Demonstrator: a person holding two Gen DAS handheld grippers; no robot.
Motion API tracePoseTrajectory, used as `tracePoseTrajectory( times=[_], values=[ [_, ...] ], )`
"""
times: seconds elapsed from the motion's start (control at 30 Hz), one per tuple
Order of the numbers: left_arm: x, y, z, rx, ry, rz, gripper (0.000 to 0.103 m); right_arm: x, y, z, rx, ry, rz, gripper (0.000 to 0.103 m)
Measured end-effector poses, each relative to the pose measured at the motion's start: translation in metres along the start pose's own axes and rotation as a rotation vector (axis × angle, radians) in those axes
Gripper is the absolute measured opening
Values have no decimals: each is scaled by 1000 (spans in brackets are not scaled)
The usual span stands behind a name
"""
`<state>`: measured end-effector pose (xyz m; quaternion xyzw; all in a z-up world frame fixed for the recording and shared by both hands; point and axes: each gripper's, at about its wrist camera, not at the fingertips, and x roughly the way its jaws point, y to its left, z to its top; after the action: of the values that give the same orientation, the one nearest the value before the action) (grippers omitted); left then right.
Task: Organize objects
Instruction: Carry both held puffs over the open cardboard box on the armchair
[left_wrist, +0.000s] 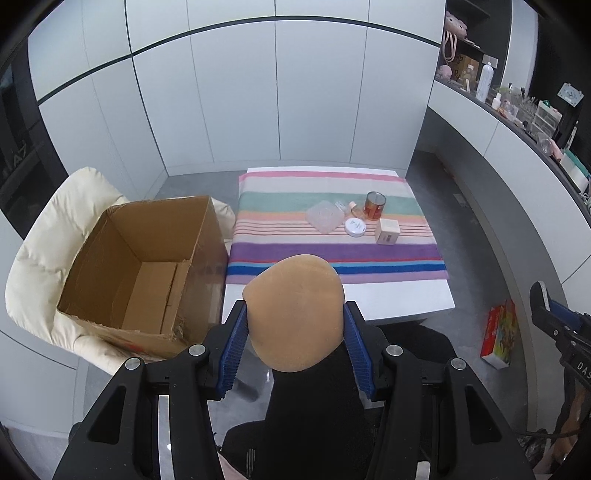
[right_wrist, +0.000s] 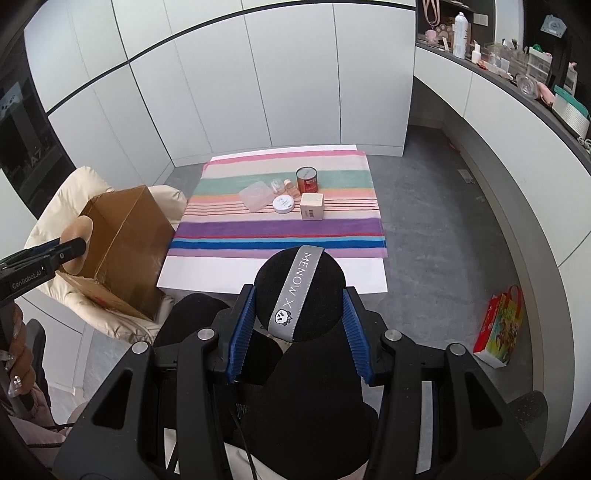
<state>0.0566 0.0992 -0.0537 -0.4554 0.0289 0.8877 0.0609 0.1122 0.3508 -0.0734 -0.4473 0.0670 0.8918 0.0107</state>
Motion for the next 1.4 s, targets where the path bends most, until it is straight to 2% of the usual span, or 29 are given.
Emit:
tracePoseTrajectory(
  times=[0.37, 0.73, 1.07, 1.4],
  values=[
    [14, 9, -4, -22, 18, 14, 52, 18, 6, 6, -12, 50, -1, 49],
    [14, 35, -13, -74, 20, 26, 52, 26, 35, 12, -83, 67, 26, 49],
    [-3, 88, -37, -170, 11, 102, 52, 38, 97, 15, -218, 72, 119, 49],
    [-33, 156, -79, -316, 0, 204, 52, 47, 187, 11, -410, 89, 251, 49]
  ],
)
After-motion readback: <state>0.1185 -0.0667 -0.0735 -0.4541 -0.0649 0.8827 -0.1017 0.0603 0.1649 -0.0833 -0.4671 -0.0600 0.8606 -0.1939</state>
